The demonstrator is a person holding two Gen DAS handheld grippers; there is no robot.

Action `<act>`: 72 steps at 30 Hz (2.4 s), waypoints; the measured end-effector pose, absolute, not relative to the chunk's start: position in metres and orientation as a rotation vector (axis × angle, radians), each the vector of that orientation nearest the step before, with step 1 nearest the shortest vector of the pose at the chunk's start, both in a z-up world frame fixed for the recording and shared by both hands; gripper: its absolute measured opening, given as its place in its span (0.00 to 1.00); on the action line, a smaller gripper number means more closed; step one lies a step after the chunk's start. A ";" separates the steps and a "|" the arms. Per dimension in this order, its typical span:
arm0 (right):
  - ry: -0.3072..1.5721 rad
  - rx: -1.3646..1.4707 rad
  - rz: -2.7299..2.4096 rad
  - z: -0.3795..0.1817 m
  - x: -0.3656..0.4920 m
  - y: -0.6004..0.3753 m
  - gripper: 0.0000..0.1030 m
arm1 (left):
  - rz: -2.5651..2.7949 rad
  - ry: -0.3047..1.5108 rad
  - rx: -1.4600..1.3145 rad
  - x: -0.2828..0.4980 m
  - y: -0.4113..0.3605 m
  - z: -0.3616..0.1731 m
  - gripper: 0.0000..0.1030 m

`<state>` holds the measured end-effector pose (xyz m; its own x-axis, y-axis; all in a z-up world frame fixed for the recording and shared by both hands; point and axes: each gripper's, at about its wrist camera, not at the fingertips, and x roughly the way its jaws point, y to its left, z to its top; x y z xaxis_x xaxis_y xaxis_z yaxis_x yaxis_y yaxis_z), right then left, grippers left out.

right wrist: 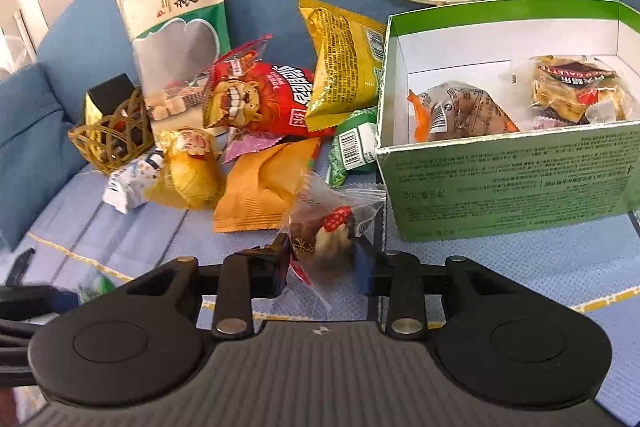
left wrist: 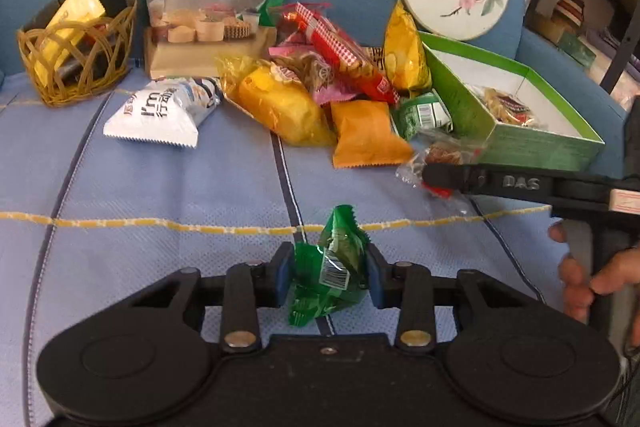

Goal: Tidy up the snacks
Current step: 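Carry both candies into the green box and release them, then grasp the yellow cake packet with the left tool while the right tool grasps the orange pastry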

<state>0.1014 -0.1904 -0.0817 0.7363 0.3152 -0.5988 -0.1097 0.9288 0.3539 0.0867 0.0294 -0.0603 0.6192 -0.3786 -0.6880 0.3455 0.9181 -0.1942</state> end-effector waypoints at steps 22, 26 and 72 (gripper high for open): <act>0.319 0.171 -0.190 -0.008 0.066 -0.314 0.57 | -0.638 0.644 -0.139 0.143 -0.107 0.026 0.37; 0.357 0.213 -0.286 -0.021 0.075 -0.334 0.57 | -0.655 0.665 -0.141 0.163 -0.143 0.017 0.38; 0.532 0.070 0.405 -0.056 0.068 -0.172 1.00 | -0.192 0.763 -0.302 0.205 0.023 -0.063 0.34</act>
